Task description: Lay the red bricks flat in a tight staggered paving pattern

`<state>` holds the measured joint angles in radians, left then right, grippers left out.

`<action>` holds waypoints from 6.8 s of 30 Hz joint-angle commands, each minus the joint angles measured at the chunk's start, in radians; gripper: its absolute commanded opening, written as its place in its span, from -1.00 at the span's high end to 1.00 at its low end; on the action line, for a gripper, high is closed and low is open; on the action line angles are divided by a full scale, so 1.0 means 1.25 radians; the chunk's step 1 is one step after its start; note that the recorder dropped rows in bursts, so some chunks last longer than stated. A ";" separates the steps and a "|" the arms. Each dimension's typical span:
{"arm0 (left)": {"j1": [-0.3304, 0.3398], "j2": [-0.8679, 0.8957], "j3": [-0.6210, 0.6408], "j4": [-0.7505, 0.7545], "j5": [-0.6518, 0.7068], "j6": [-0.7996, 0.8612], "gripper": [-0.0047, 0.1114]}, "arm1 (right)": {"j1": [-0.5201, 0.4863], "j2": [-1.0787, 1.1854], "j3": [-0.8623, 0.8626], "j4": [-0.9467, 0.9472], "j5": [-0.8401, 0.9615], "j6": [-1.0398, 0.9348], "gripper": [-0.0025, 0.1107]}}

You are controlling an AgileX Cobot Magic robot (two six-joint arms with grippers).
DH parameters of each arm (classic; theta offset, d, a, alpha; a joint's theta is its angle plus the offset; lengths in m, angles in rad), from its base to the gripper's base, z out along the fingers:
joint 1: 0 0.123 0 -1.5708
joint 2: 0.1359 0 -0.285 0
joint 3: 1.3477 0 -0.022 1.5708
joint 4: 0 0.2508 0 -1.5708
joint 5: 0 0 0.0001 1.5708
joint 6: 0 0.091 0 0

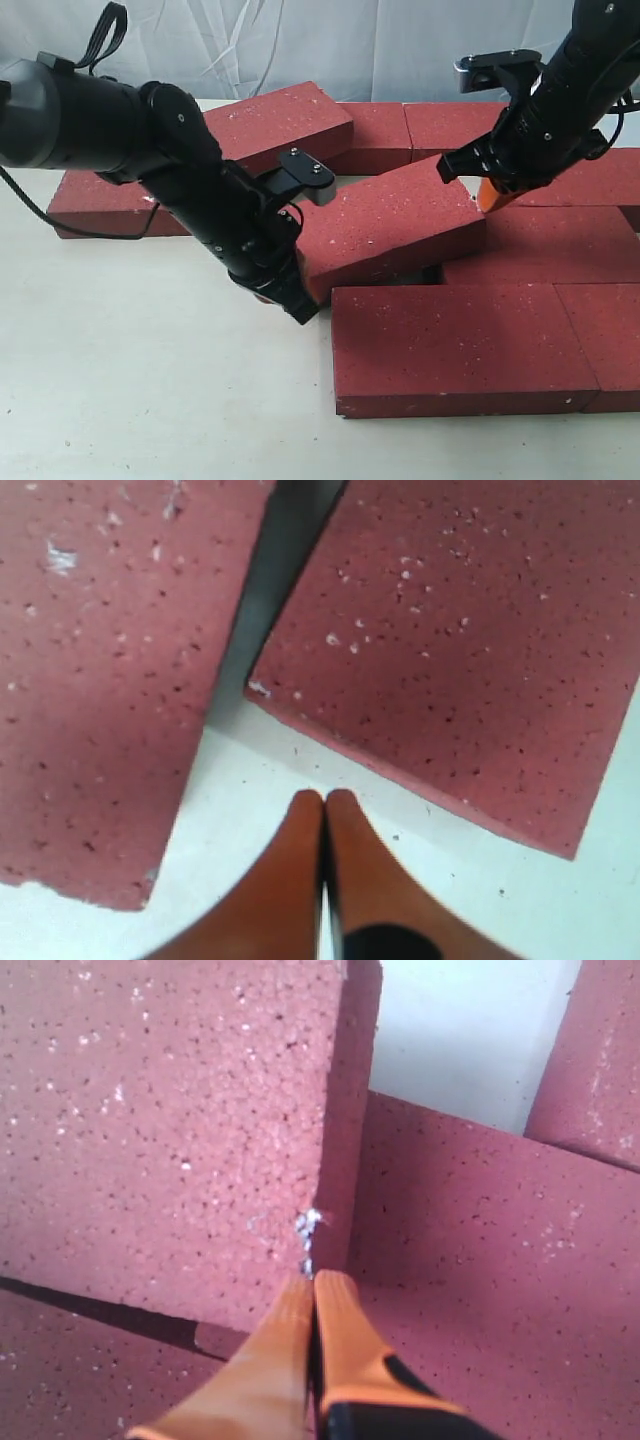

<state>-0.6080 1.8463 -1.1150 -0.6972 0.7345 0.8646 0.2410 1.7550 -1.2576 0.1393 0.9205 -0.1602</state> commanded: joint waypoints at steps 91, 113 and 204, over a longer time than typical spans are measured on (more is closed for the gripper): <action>0.095 -0.068 -0.004 0.387 -0.061 -0.321 0.92 | 0.202 0.110 -0.051 0.118 -0.020 -0.084 0.97; 0.093 0.073 -0.004 0.278 -0.142 -0.165 0.92 | 0.204 0.198 -0.051 0.022 -0.090 0.013 0.97; 0.124 -0.163 -0.004 0.629 -0.050 -0.665 0.92 | 0.188 -0.004 -0.050 -0.106 -0.052 0.194 0.97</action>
<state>-0.4789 1.6544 -1.1238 0.0407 0.6745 0.0863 0.4999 1.7660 -1.3237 0.0108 0.8480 0.0985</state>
